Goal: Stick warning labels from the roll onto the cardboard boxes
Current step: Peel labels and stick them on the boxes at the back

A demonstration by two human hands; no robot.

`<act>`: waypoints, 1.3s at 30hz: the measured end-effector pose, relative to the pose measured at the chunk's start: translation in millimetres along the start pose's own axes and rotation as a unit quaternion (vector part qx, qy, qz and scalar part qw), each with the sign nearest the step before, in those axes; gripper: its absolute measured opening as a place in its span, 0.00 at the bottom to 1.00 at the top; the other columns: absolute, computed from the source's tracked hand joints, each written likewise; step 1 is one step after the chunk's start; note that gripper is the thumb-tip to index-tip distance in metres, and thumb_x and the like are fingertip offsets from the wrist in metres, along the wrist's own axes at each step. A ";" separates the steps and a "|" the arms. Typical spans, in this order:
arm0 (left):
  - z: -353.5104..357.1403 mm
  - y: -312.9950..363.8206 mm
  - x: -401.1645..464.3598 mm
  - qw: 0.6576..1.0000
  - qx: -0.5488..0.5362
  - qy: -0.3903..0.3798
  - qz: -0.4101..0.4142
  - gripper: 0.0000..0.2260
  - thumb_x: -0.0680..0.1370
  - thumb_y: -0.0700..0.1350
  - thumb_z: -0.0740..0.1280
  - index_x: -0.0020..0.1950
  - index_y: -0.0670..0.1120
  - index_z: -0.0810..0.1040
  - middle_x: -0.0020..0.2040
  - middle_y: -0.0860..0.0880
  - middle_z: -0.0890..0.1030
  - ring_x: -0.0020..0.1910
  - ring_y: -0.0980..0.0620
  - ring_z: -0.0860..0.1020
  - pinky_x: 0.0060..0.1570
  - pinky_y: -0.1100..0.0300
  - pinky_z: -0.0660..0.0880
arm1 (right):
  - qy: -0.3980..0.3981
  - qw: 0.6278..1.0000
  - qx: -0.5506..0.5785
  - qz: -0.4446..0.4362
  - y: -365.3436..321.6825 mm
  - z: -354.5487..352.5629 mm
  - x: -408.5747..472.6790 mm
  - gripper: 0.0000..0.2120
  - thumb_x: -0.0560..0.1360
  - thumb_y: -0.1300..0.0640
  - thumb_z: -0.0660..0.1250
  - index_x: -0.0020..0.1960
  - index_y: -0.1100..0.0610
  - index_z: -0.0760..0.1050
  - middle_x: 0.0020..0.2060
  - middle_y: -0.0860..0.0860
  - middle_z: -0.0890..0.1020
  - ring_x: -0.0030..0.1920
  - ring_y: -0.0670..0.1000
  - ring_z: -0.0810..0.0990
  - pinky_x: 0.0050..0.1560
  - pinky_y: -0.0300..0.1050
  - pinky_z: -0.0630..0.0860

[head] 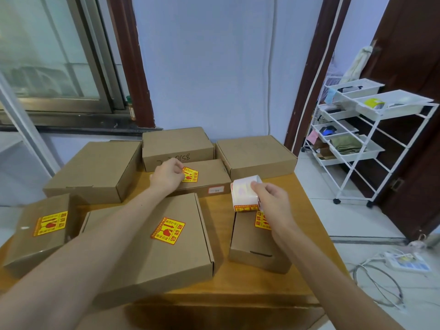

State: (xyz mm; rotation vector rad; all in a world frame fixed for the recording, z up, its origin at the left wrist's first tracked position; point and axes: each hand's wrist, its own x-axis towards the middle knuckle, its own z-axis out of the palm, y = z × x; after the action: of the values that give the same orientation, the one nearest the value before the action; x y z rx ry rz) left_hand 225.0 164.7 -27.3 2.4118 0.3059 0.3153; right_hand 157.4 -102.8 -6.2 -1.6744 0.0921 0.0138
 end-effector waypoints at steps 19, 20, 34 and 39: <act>-1.0 3.5 0.8 0.961 0.246 -0.036 0.120 0.11 0.82 0.48 0.62 0.62 0.55 0.79 0.60 0.49 0.79 0.62 0.45 0.74 0.63 0.43 0.71 | -0.025 0.999 0.017 -0.011 -8.1 4.8 3.2 0.12 0.79 0.49 0.64 0.48 0.56 0.82 0.43 0.52 0.86 0.50 0.51 0.84 0.53 0.47 0.79; 0.1 4.5 0.4 0.954 0.269 -0.035 0.126 0.12 0.82 0.49 0.61 0.64 0.55 0.78 0.61 0.49 0.79 0.63 0.45 0.73 0.64 0.44 0.69 | -0.026 0.999 0.022 -0.010 -9.7 5.3 2.3 0.12 0.79 0.49 0.64 0.48 0.56 0.81 0.42 0.52 0.85 0.48 0.50 0.83 0.50 0.44 0.79; -3.9 -0.8 2.1 0.948 0.308 -0.049 0.067 0.20 0.81 0.58 0.58 0.69 0.52 0.76 0.70 0.48 0.73 0.70 0.44 0.68 0.68 0.41 0.64 | -0.032 0.999 0.022 -0.008 -12.9 7.8 -5.2 0.12 0.80 0.49 0.62 0.48 0.54 0.81 0.44 0.52 0.86 0.46 0.47 0.83 0.40 0.34 0.74; -8.7 22.4 -19.3 0.971 0.205 0.013 0.120 0.18 0.82 0.52 0.59 0.71 0.49 0.72 0.68 0.48 0.76 0.67 0.46 0.72 0.66 0.45 0.70 | -0.035 0.999 0.042 -0.003 -14.3 8.8 -8.0 0.11 0.80 0.49 0.62 0.47 0.52 0.81 0.43 0.51 0.86 0.44 0.45 0.83 0.42 0.36 0.75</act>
State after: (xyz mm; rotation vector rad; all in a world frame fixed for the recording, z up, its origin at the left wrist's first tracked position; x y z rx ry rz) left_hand 207.2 147.5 -9.0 2.8622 0.0950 0.4265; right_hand 150.8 -92.1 7.6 -1.5890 0.0353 0.0636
